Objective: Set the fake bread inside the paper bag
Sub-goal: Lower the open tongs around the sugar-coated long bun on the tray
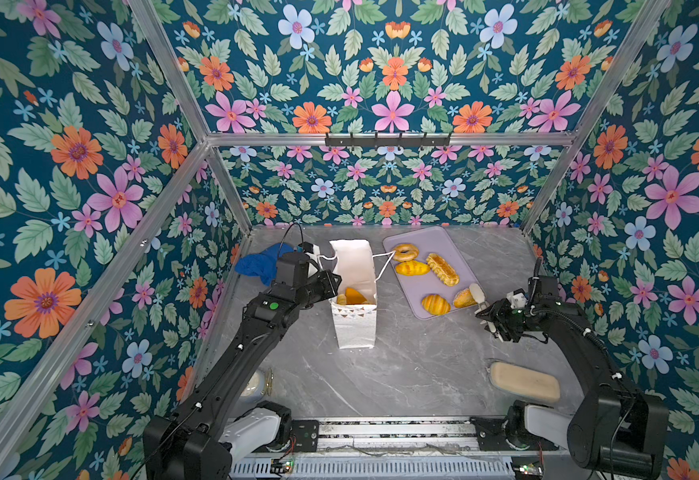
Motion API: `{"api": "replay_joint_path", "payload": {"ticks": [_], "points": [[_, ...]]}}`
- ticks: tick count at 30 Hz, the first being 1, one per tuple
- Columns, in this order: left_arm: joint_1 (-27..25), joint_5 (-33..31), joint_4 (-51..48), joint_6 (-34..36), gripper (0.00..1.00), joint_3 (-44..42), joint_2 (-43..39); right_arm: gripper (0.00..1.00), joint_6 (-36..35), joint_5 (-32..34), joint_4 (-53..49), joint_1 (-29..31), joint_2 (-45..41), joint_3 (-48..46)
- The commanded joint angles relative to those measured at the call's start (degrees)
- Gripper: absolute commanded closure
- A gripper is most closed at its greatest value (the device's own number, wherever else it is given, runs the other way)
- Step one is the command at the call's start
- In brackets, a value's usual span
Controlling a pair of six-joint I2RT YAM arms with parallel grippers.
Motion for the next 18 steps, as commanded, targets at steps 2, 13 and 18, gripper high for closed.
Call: {"api": "replay_joint_path", "payload": {"ticks": [2,13,18], "points": [[0.00,-0.77,-0.12,0.60,0.82,0.31,0.07,0.53,-0.01,-0.96,2.01,0.05,1.09,0.38],[0.04,-1.06,-0.28,0.58,0.83,0.23,0.03,0.63,-0.09,-1.40,3.40,0.04,3.29,0.82],[0.01,-1.35,-0.45,0.53,0.83,0.31,-0.18,0.69,0.08,-1.48,3.80,0.02,3.17,0.50]]}}
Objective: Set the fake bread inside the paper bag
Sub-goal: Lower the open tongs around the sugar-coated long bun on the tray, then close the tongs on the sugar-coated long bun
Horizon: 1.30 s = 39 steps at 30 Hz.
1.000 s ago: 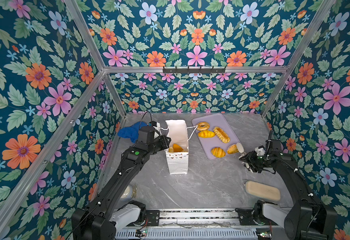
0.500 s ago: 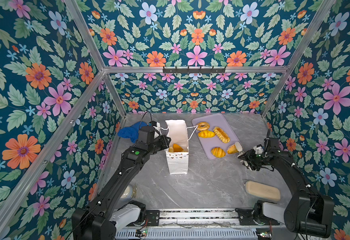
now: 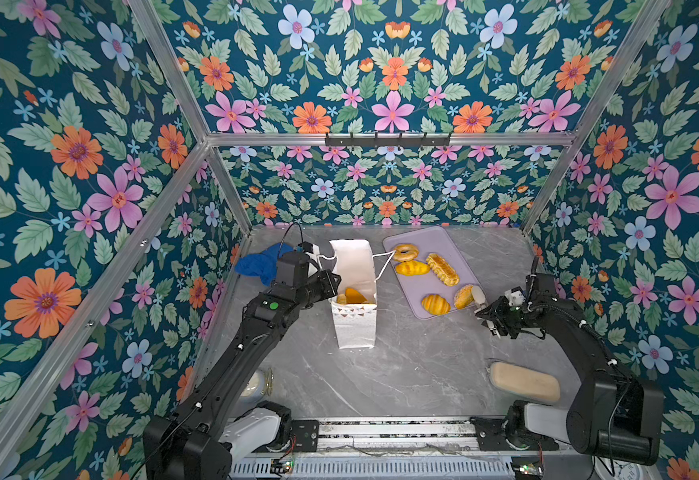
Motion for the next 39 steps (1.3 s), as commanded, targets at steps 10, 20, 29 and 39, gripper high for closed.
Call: {"api": "replay_joint_path", "payload": {"ticks": [10,20,29,39], "points": [[0.08,-1.34,-1.09,0.53,0.83,0.29,-0.69,0.78,0.47,-1.27,1.70,0.07,-1.45,-0.27],[0.12,-1.37,-1.07,0.49,0.83,0.29,-0.77,0.80,0.09,-2.93,2.96,0.08,0.46,0.47],[0.07,-1.79,-1.66,0.50,0.83,0.91,-0.80,0.81,-0.33,-3.55,2.30,0.06,-1.80,1.27],[0.05,-1.88,-1.90,0.49,0.83,1.42,-0.62,0.83,-1.78,-6.47,2.62,0.05,-4.46,0.74]]}}
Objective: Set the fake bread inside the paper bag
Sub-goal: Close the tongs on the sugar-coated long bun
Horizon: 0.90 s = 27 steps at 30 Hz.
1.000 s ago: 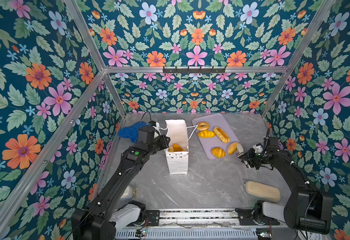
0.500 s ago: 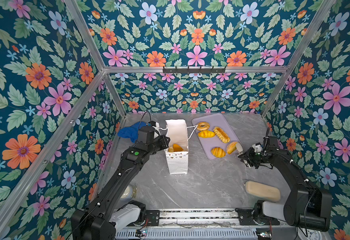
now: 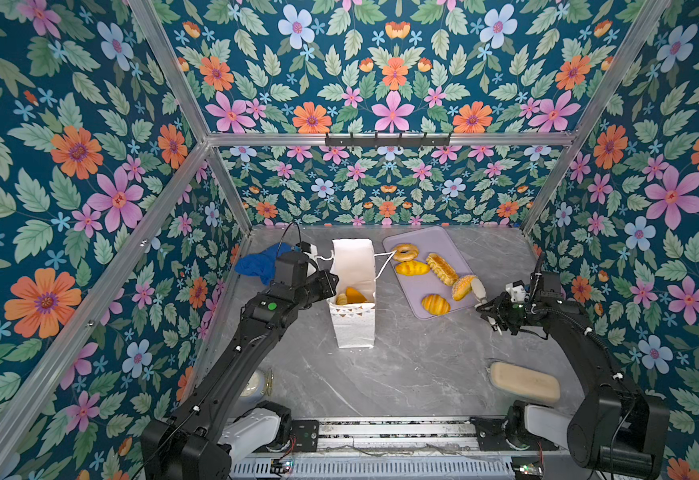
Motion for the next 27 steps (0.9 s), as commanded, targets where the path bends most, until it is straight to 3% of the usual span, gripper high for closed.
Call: {"api": "replay_joint_path", "payload": {"ticks": [1,8,20,27], "points": [[0.04,-0.50,-0.04,0.50,0.83,0.51,-0.03,0.83,-1.54,-3.00,1.81,0.09,-0.57,-0.02],[0.05,-0.63,-0.13,0.54,0.83,0.60,0.10,0.84,-2.20,-5.03,3.55,0.08,-0.05,0.10],[0.00,-0.52,-0.04,0.50,0.83,0.25,0.27,0.82,-4.57,-0.53,3.44,0.07,8.66,1.85],[0.04,-0.60,0.04,0.49,0.83,0.28,0.38,0.66,-4.88,0.90,2.46,0.07,7.90,1.10]]}}
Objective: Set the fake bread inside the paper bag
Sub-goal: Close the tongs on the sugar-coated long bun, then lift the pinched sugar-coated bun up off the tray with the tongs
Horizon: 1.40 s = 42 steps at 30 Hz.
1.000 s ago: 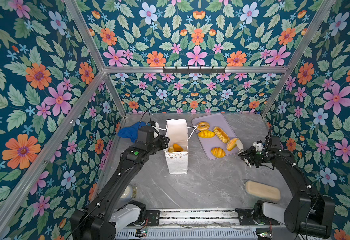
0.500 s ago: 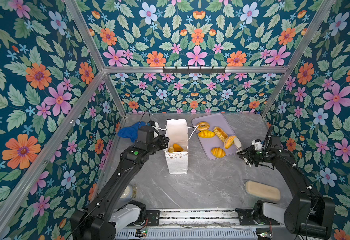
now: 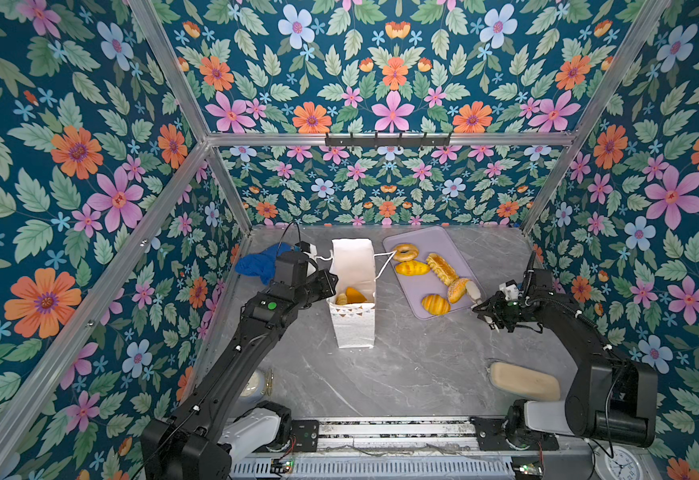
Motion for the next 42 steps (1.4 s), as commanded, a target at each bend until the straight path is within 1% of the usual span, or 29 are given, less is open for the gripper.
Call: {"api": "replay_joint_path", "payload": {"ticks": [1,7,10,15,18,22,26,30,33,38,42], "points": [[-0.04,0.00,0.44,0.49,0.83,0.17,0.31,0.63,-0.89,1.15,0.19,0.03,-0.76,0.00],[0.02,0.21,0.53,0.50,0.83,0.12,0.49,0.53,-1.41,2.00,-0.76,0.09,-1.12,-0.65],[-0.05,0.20,0.57,0.51,0.83,0.06,0.41,0.50,-1.67,1.74,-0.87,0.07,-0.49,-0.76],[0.01,0.13,0.53,0.53,0.83,-0.05,0.12,0.50,-1.88,0.05,-0.02,0.07,1.69,-0.32],[0.01,0.12,0.57,0.49,0.83,-0.05,0.17,0.53,-1.71,-0.88,0.83,0.09,3.24,0.07],[0.00,0.14,0.40,0.50,0.83,0.12,0.13,0.61,-1.29,-0.42,1.53,0.13,4.17,0.08],[-0.04,0.07,0.22,0.57,0.83,0.37,0.12,0.69,-0.86,0.24,1.74,0.16,3.62,-0.06],[-0.02,0.05,-0.02,0.58,0.82,0.69,0.24,0.74,-0.74,0.94,1.23,0.11,2.26,-0.06],[-0.01,-0.04,-0.26,0.75,0.81,0.91,0.24,0.76,-0.60,1.12,0.62,0.12,0.92,0.03],[-0.05,-0.13,-0.53,0.75,0.71,1.26,0.06,0.76,-0.66,1.03,-0.75,0.16,-1.48,0.29],[-0.04,-0.48,-1.09,0.84,0.67,1.70,-0.30,0.76,-0.81,1.21,-2.44,0.14,-3.85,0.90]]}}
